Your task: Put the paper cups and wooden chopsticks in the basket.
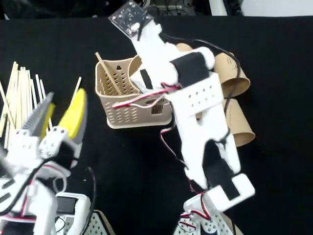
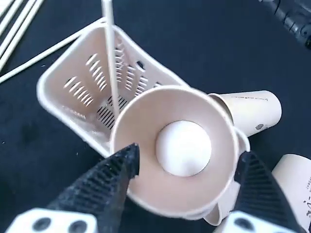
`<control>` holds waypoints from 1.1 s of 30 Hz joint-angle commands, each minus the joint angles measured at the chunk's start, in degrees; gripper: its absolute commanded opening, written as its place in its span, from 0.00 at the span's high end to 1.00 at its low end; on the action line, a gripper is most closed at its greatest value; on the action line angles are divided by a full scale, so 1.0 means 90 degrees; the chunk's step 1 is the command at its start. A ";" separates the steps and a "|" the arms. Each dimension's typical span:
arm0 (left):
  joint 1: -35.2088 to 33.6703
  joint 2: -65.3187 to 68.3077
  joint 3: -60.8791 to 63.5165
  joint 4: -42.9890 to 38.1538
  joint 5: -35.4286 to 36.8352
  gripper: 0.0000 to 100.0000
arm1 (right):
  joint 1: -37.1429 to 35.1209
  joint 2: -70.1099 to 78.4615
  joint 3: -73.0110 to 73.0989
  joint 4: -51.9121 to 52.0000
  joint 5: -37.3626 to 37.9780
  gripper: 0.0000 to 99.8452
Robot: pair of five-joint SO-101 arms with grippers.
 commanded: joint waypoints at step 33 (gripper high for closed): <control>-0.3922 0.6916 0.1929 -0.4278 -0.2364 0.77 | 0.5353 -0.5875 0.9089 -0.2891 0.8147 0.67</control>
